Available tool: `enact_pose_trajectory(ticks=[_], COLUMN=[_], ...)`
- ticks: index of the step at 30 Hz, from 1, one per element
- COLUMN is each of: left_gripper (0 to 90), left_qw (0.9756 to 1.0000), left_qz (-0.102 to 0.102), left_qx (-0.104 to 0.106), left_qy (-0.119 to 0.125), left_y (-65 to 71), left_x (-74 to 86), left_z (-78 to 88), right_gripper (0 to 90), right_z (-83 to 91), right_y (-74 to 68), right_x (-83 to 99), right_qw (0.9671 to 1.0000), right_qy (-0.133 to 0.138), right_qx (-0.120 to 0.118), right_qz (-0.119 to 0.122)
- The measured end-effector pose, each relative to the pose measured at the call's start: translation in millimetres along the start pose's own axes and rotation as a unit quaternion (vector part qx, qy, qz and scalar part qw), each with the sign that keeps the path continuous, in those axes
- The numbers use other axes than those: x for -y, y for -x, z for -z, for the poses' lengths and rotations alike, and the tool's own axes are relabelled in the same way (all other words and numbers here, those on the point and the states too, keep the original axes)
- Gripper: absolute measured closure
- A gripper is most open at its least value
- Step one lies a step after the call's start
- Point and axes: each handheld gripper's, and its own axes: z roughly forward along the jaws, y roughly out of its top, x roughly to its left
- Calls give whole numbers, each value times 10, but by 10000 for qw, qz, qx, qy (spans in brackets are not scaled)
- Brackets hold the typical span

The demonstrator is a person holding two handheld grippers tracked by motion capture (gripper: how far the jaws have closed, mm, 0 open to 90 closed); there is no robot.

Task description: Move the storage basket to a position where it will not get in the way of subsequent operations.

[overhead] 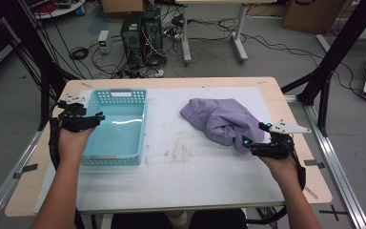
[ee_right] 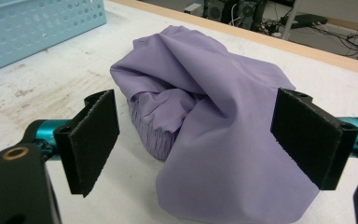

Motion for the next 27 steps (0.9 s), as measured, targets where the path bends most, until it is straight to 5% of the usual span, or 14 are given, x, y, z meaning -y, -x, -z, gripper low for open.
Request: enact_pose_trajectory(ticks=[10, 18, 22, 27], left_gripper=[287, 290, 471, 610], left_qw=[9975, 9931, 9886, 9875], left_qz=[-264, -313, -359, -289], left_qx=[634, 968, 1277, 1266], left_qy=[-161, -577, -710, -891], left_y=[666, 927, 995, 1006], left_x=[-220, -171, -145, -136], left_z=[-291, -595, -686, -724], right_gripper=[155, 155, 155, 155], right_z=[19, 26, 17, 16], right_y=[1, 10, 5, 9], right_x=[-6, -8, -7, -4], right_qw=[10000, 10000, 10000, 10000], right_qy=[43, 61, 39, 40], right_qx=[-7, -3, -17, -13], right_qz=[14, 10, -4, -10])
